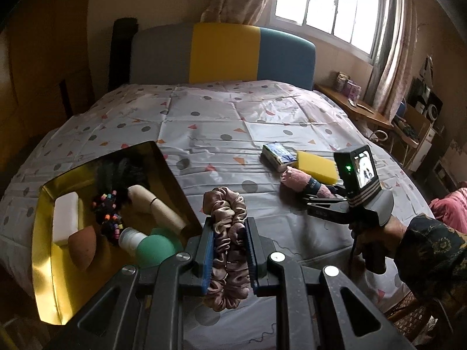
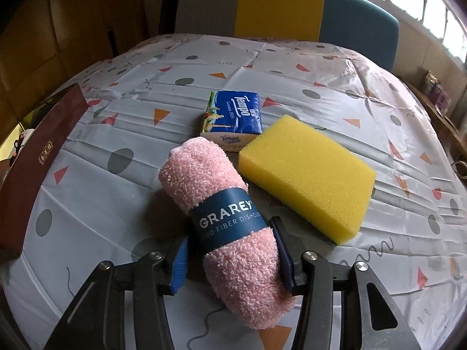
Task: Organize soft objects
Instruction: 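Grasp the pink GRAREY towel roll with right tool while left carries scrunchie, then lower the scrunchie into the gold tray and open the left tool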
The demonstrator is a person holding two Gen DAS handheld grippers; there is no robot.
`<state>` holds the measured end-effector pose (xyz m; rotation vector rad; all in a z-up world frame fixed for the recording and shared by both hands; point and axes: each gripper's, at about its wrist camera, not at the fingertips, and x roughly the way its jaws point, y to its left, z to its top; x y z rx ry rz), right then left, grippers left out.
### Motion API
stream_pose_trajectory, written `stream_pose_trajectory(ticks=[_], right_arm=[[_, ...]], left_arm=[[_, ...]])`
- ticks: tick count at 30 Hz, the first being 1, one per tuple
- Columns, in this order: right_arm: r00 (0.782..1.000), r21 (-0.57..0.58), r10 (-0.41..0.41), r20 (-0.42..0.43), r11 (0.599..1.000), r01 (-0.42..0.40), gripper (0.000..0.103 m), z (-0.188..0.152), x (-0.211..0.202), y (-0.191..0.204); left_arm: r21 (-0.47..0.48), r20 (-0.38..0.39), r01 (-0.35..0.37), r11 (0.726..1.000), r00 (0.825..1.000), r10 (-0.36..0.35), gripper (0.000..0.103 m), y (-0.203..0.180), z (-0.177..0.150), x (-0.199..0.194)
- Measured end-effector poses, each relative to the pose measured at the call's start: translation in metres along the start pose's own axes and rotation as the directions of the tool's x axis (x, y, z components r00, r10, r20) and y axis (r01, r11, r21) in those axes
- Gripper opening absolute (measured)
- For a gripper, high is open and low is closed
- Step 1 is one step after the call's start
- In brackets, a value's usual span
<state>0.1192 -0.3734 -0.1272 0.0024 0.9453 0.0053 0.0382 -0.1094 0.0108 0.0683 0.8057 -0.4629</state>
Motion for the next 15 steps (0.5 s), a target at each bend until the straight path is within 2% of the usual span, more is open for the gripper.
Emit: stream_pose_trajectory(ticks=[10,15], right_arm=[[1.0,0.005,-0.005,0.009,1.0,0.005,0.052,0.0,0.001,0.001],[1.0,0.001,-0.009,0.008,1.0,0.009,0.052,0.0,0.001,0.001]], left_arm=[[-0.065,0.007,-0.012,0.998,1.0,0.012,0.019,0.026,-0.002,-0.008],[-0.146,0.01,-0.011,0.989,1.0,0.013,0.019,0.062,-0.002,-0.02]])
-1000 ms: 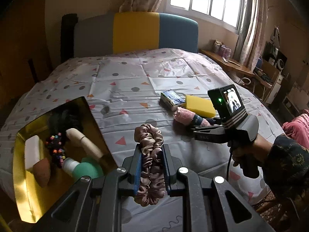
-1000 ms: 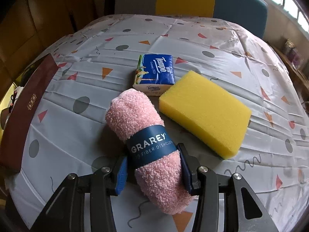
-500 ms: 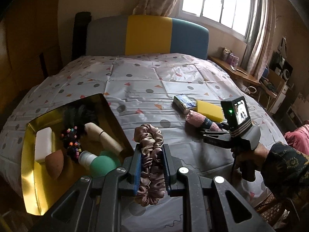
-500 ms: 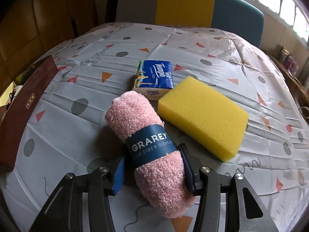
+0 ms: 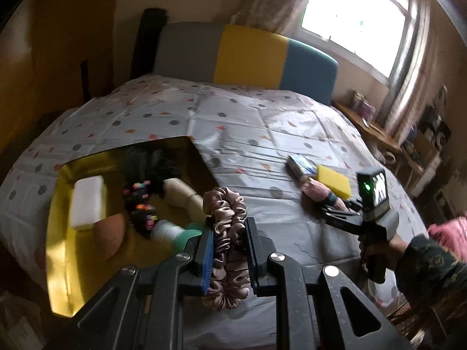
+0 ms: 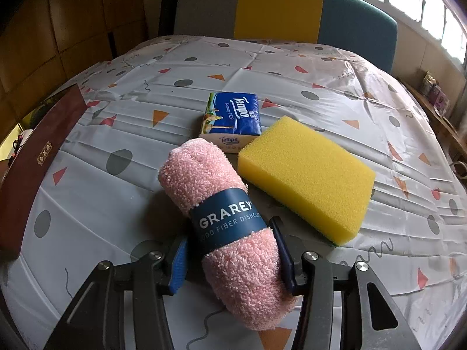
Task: Organize soft objects
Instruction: 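Lower the scrunchie into the gold tray and open the left tool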
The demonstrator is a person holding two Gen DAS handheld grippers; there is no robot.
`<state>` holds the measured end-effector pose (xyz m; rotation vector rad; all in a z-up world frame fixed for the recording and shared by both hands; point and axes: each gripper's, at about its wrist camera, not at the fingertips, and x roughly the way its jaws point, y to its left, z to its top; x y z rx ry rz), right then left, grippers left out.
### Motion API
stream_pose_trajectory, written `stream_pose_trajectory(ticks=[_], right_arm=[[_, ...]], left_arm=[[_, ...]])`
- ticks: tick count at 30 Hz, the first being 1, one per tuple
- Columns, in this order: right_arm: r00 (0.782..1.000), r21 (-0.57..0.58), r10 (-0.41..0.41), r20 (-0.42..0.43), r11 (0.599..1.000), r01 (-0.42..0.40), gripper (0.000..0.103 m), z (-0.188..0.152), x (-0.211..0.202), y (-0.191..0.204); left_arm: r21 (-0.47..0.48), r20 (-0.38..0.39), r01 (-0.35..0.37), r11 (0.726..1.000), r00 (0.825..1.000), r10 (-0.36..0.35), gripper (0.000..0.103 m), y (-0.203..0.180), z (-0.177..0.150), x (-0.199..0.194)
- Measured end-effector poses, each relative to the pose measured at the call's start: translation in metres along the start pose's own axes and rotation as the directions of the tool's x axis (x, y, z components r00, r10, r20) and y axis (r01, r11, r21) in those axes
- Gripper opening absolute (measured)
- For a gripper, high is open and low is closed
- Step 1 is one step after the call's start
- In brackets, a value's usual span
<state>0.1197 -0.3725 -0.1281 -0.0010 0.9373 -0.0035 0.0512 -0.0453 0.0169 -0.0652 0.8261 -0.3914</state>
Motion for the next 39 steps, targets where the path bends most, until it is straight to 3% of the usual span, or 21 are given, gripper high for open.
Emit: stream_pose_trajectory(ticks=[7,11,19,22,27,33,39], right_arm=[[1.0,-0.006,-0.005,-0.002,1.0,0.005,0.051,0.0,0.0,0.001],[1.0,-0.013,-0.011,-0.003,1.0,0.011,0.051,0.0,0.0,0.002],[1.0,-0.024,-0.02,-0.004,1.0,0.02,0.052,0.0,0.0,0.003],[1.0,-0.025,-0.021,-0.005,0.999,0.021,0.052,0.001,0.0,0.003],[1.0,-0.026,-0.02,-0.005,0.999,0.02,0.052,0.0,0.001,0.003],[1.0,-0.033,-0.026,-0.009,0.999,0.025,0.052,0.001,0.001,0.004],[0.998,-0.051,-0.055,-0.026,0.997,0.054,0.051,0.003,0.002,0.009]], left_arm=[[-0.205,-0.015,-0.102,0.973,0.995,0.101,0.019,0.095,-0.005,-0.022],[-0.319,-0.064,-0.113,0.941,0.993,0.097,0.018,0.136,-0.019,-0.019],[-0.402,-0.136,-0.092,0.911,0.99,0.04,0.019,0.152,-0.031,0.016],[-0.434,-0.18,-0.125,0.892,0.982,0.05,0.027,0.157,-0.034,0.031],[-0.395,-0.205,-0.199,0.897,0.971,0.125,0.035,0.158,-0.038,0.038],[-0.262,-0.143,-0.298,0.918,0.953,0.268,0.035,0.141,-0.03,0.021],[-0.177,-0.068,-0.303,0.936,0.953,0.296,0.036,0.116,-0.022,0.005]])
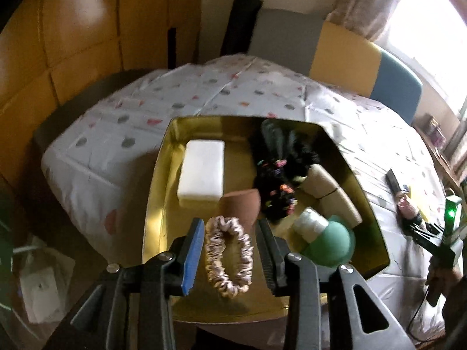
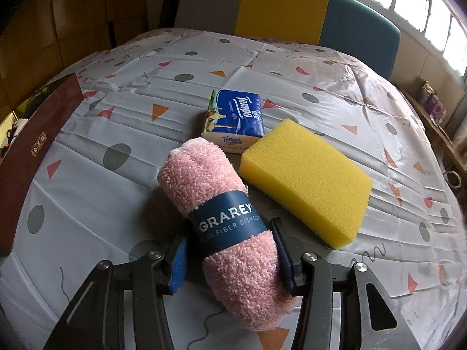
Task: Organize soft objects
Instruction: 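Lower the scrunchie into the gold tray and open the left tool, then carry the pink towel roll into the gold tray and open the right tool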
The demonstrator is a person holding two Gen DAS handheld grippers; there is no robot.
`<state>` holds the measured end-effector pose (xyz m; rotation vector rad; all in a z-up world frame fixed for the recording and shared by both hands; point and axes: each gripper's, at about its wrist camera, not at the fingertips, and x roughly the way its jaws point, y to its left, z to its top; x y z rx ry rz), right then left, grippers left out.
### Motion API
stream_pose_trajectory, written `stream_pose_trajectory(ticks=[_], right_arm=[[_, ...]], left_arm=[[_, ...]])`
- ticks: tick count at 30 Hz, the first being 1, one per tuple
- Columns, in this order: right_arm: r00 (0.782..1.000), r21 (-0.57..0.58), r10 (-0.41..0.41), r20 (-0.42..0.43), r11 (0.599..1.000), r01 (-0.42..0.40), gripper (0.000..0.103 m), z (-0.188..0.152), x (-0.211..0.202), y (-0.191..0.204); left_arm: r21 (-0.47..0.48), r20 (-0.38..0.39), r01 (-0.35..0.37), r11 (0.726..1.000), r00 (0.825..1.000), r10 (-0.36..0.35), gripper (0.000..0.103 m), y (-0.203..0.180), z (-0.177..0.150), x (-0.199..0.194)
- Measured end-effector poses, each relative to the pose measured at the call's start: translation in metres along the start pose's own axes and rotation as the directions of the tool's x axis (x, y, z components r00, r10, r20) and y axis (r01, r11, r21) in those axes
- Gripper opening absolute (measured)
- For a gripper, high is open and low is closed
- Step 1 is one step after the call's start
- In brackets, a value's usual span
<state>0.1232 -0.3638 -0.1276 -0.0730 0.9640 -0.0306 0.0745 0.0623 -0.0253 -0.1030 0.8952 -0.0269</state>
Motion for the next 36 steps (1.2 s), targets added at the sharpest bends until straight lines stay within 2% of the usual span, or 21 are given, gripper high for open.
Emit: stream_pose_trajectory(ticks=[2,7,13,25,31,36], right_arm=[[1.0,0.004,-0.007,-0.011,1.0,0.007,0.051,0.001,0.0,0.001],[0.994,0.051,-0.038,-0.098,0.998,0.043,0.048,0.011,-0.001,0.003],[0.99,0.097,-0.06,-0.126,0.993,0.073,0.041,0.01,-0.009,0.012],[0.992,0.256,0.088,-0.09,0.965,-0.062,0.039,-0.001,-0.033,0.028],[0.991,0.271,0.133,0.0,0.954,-0.128,0.039,0.01,-0.063,0.041],[0.977,0.229,0.205,0.054,0.95,-0.212,0.039,0.026,-0.085,0.07]], left_arm=[[0.025,0.02,0.008,1.0,1.0,-0.008,0.037,-0.007,0.001,-0.007],[0.063,0.056,0.025,0.998,0.998,-0.029,0.037,-0.018,0.001,-0.022],[0.074,0.071,0.038,0.996,0.997,-0.044,0.037,-0.022,-0.003,-0.03],[0.063,0.074,0.046,0.997,0.996,-0.051,0.037,-0.018,-0.007,-0.034],[0.053,0.077,0.047,0.997,0.996,-0.051,0.037,-0.016,-0.008,-0.035],[0.042,0.075,0.043,0.998,0.996,-0.047,0.037,-0.013,-0.008,-0.033]])
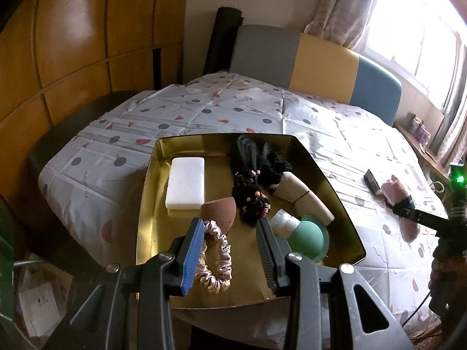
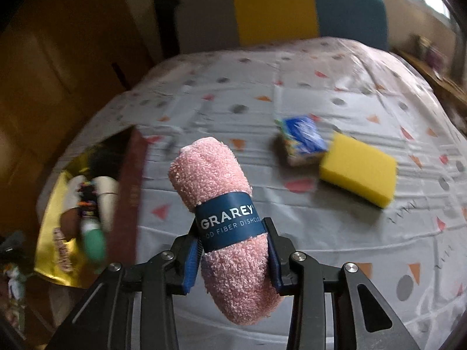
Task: Organize soft objects
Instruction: 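Carry the pink towel roll into the gold tray and open the right tool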
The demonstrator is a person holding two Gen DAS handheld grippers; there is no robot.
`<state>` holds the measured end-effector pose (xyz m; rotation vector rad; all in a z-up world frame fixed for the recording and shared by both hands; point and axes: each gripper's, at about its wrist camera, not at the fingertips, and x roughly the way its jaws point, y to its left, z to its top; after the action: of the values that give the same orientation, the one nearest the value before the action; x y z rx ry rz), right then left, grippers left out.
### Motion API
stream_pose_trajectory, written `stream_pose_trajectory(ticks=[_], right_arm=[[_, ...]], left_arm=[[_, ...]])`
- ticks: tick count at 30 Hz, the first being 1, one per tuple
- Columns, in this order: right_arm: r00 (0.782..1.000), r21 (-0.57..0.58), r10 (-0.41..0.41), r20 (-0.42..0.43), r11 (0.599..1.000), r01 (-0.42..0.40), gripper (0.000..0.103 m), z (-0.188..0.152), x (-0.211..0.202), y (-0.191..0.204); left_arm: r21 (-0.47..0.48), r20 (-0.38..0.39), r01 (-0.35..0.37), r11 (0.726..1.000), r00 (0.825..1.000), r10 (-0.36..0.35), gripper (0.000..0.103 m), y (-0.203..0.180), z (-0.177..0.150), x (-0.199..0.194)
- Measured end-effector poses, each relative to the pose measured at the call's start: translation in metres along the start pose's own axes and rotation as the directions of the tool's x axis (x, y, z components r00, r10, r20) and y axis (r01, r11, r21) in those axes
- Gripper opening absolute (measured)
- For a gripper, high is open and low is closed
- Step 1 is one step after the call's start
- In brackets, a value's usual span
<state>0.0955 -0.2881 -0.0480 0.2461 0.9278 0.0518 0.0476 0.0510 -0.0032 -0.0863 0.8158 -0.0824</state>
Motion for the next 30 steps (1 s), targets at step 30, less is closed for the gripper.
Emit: stream_pose_trajectory(ticks=[30], right_arm=[[0.96,-0.413,0.205,-0.191,0.87,-0.268,0.057,-0.041,0.052,0.224]], left_arm=[[-0.083,0.008,-0.063,0.995,0.998,0.064,0.039,0.032,-0.002,-0.003]])
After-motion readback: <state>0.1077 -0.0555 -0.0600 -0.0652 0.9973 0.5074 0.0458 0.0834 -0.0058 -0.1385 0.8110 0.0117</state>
